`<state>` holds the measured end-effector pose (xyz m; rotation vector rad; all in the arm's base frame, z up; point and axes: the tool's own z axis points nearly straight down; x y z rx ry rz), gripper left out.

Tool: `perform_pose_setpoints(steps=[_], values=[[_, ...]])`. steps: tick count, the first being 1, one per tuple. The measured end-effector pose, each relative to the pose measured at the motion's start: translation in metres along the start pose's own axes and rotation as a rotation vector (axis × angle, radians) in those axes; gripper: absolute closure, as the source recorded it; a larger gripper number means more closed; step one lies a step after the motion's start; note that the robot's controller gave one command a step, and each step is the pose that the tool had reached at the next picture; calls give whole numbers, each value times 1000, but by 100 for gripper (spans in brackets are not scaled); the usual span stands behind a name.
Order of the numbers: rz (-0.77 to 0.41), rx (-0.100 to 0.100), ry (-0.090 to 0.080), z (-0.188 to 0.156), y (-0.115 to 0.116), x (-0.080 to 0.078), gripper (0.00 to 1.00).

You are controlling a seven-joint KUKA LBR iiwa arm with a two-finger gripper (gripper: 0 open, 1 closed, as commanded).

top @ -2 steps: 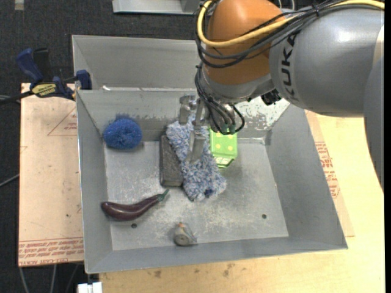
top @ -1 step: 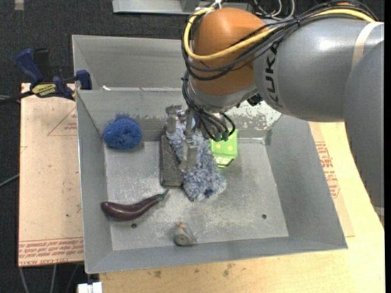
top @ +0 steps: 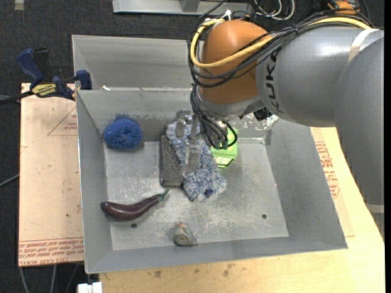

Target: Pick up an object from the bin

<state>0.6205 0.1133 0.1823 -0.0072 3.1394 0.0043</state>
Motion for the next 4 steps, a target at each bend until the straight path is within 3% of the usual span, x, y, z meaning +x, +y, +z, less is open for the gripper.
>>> perform_pose_setpoints(steps=[1,2,3,4], values=[[169,2,0,23,-12,-8,0],[81,1,0,71,-51,18,100],[81,1,0,71,-51,18,100],[72,2,2,30,-44,10,100]])
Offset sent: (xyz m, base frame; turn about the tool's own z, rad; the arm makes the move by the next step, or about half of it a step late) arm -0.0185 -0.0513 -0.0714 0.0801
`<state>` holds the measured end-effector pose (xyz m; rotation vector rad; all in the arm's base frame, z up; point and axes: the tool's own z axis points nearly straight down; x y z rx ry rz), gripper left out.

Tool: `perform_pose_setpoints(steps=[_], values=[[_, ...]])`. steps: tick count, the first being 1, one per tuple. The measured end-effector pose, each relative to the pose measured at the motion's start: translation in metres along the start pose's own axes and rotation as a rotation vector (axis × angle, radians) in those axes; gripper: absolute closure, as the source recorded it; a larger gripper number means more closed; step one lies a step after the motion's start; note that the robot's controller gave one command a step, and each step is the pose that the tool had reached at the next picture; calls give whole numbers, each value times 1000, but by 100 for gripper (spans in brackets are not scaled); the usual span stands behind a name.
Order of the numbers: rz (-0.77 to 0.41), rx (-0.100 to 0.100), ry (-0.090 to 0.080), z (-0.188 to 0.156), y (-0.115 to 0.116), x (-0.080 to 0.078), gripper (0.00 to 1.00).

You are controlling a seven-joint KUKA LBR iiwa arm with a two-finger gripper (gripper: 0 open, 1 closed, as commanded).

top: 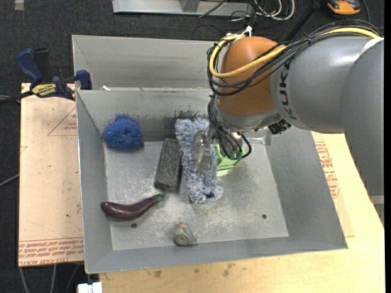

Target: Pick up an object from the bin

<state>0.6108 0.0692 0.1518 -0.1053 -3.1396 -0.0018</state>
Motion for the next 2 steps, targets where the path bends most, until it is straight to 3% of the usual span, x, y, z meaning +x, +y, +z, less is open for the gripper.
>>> perform_pose_setpoints(steps=[2], values=[[-20,1,-2,-29,-4,-4,100]])
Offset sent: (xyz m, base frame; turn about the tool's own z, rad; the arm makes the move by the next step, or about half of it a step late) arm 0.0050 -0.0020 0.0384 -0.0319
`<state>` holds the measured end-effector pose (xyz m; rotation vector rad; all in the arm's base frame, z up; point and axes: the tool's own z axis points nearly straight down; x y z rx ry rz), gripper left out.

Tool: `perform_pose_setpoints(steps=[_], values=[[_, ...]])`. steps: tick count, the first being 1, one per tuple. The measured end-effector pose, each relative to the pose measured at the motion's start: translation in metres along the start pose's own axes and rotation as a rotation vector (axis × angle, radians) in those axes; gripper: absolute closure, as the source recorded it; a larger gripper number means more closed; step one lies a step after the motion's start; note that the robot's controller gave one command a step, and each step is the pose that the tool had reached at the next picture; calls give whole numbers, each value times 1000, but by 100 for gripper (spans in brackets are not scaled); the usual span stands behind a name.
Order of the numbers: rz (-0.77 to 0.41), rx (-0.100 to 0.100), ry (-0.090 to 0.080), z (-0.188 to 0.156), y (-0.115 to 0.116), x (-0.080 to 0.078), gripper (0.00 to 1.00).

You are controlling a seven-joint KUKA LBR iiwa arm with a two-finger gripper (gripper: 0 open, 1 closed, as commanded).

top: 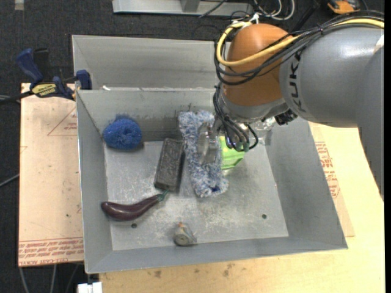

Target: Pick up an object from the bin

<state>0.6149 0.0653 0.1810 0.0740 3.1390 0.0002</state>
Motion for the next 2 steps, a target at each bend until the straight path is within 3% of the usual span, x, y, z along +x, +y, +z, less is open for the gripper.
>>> perform_pose_setpoints(steps=[1,2], values=[[-29,-1,-3,-10,4,-8,100],[-30,-1,0,-22,17,0,100]])
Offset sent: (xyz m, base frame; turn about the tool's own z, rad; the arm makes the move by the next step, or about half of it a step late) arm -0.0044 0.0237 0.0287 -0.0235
